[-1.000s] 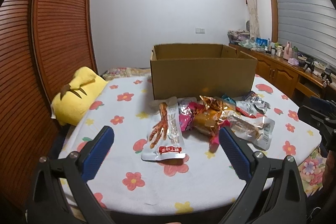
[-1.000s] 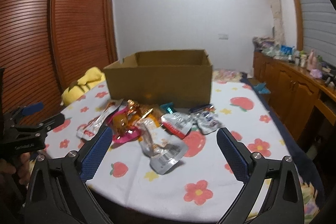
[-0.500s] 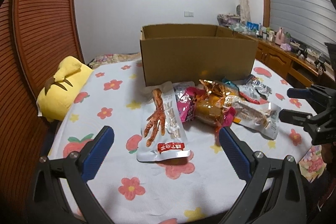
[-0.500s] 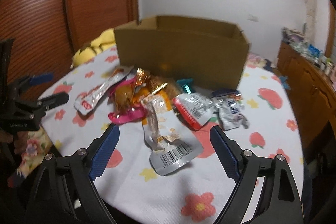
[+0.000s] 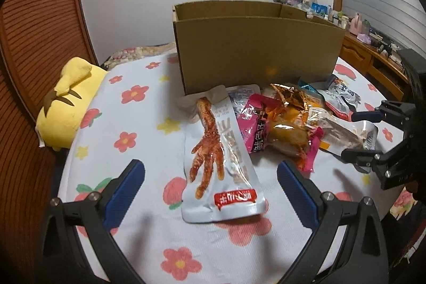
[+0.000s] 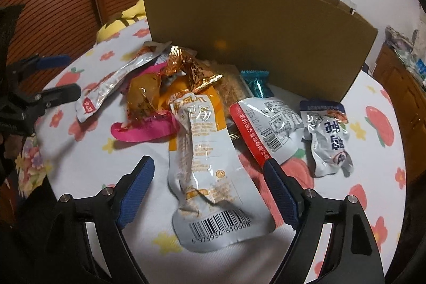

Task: Organize snacks
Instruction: 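Grasp the white chicken-feet packet with the left tool while the right tool grasps the orange-white packet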

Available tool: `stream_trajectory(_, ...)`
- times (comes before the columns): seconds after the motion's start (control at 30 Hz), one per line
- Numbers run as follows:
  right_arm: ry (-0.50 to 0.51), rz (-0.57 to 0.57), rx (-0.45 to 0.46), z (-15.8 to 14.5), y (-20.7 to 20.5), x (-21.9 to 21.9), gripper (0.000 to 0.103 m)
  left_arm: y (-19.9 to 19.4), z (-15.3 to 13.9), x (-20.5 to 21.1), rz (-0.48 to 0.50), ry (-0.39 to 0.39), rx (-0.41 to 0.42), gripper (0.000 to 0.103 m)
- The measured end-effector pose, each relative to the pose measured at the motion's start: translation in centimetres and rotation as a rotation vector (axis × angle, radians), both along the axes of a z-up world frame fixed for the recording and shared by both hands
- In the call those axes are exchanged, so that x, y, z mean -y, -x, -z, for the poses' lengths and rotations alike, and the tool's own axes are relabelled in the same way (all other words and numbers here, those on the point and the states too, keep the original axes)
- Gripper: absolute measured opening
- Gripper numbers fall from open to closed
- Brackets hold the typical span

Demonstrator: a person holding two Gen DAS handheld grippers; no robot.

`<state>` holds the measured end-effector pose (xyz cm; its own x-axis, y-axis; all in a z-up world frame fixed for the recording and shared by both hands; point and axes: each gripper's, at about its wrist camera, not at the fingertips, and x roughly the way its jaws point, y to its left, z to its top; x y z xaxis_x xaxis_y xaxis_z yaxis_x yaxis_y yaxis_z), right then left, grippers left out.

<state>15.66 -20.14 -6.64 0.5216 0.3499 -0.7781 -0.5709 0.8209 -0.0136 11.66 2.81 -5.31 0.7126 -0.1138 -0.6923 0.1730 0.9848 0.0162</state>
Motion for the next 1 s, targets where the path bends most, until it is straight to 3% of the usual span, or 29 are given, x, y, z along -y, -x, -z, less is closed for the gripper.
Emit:
stream_trajectory(0.1, -0.008, 0.0, -0.007, 0.7, -0.4, 0.0, 0.086, -1.4, 0.6, -0.1, 0.006, 0.017, -0.044, 0.1)
stream_trajectory(0.17, -0.002, 0.0, -0.006, 1.2, -0.4, 0.0, 0.086, -2.5, 1.1, -0.2, 0.007, 0.039, -0.079, 0.093)
stream_trajectory(0.4, 0.015, -0.013, 0.02, 1.4, -0.5, -0.5, 0.086, -5.6, 2.5, -0.9, -0.008, 0.129, -0.171, 0.091)
stream_trajectory(0.53, 0.017, -0.013, 0.026, 1.6, -0.4, -0.6, 0.087, -7.1, 3.2, -1.3, -0.012, 0.127, -0.21, 0.081)
stream_trajectory(0.8, -0.021, -0.015, 0.011, 1.5, -0.3, 0.1, 0.087, -8.9, 3.6, -1.9, -0.002, 0.144, -0.248, 0.08)
stream_trajectory(0.97, -0.002, -0.015, 0.02, 1.5, -0.1, -0.1, 0.087, -9.0, 3.8, -0.7, 0.032, 0.054, -0.273, 0.08)
stream_trajectory(1.0, 0.0, -0.014, 0.021, 1.5, -0.1, -0.2, 0.087, -8.9, 3.8, -0.7, 0.039, 0.043, -0.271, 0.074)
